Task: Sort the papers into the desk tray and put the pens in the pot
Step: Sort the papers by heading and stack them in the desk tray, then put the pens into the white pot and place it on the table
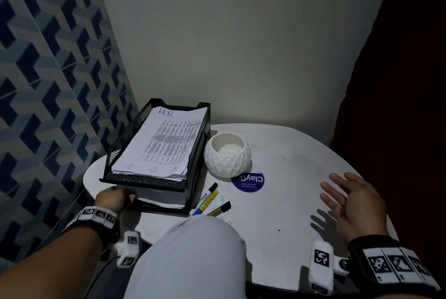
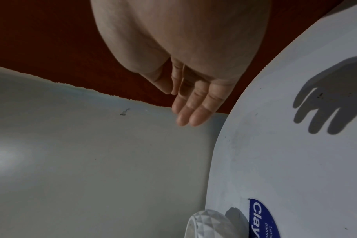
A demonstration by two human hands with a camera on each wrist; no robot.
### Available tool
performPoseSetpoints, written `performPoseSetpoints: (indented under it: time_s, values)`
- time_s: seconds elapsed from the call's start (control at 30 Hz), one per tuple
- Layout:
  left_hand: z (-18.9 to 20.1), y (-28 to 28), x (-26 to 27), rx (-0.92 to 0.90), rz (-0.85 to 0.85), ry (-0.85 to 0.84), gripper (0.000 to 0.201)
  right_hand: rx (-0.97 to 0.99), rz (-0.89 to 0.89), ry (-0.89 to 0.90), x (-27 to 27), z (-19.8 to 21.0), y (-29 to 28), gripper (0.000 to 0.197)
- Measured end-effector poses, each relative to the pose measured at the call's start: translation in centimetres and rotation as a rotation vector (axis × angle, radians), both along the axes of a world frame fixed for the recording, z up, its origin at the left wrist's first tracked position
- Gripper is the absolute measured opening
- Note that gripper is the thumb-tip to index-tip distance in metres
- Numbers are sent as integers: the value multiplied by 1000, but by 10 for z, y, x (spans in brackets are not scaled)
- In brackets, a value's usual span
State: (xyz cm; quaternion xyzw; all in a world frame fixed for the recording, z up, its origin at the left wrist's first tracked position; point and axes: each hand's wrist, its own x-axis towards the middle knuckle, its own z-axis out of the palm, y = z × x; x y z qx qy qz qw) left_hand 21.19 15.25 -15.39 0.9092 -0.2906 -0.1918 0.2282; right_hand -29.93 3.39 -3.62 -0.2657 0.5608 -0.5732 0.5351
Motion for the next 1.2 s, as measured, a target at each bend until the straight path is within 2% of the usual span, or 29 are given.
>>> performPoseSetpoints:
  time_s: [0.07,0.2,0.27,0.37,0.43,0.5,0.57,0.63,0.7,0.8,0.93,1.0,1.1,1.2]
  values:
    - [-2,-11,5,50,-71,-37,37,4,8,17,2,-1,1,33]
    - [-17,-23,9,22,-30,36,41,15,7,52,5,-4,0,34]
    - [-14,-22,2,-64,-7,114,41,17,9,64,6,-5,-1,34]
    - [-13,-11,4,-226,86,391,27,16,22,69,8,-4,0,34]
    - [-15,2,9,-268,139,487,11,12,29,66,10,-1,2,33]
    - [-6,18,10,-275,120,531,12,4,36,52,13,4,3,32]
    - [14,35,11,-224,11,494,14,-5,45,35,16,11,5,31]
    - [42,50,15,-119,-191,384,10,-27,64,17,22,20,7,30]
    - [83,61,13,-23,-390,283,13,-55,95,2,28,30,10,29]
    - [150,64,-3,66,-571,163,16,-89,139,-3,36,44,13,22]
    - [223,44,-42,-17,-705,98,10,-139,171,29,37,67,11,17]
    - [247,23,-66,-57,-785,37,15,-164,190,64,33,75,7,17]
    - [255,-20,-99,-113,-877,-25,11,-180,229,148,24,76,5,17]
    - [230,-72,-126,-106,-916,-89,15,-121,254,171,13,55,1,14]
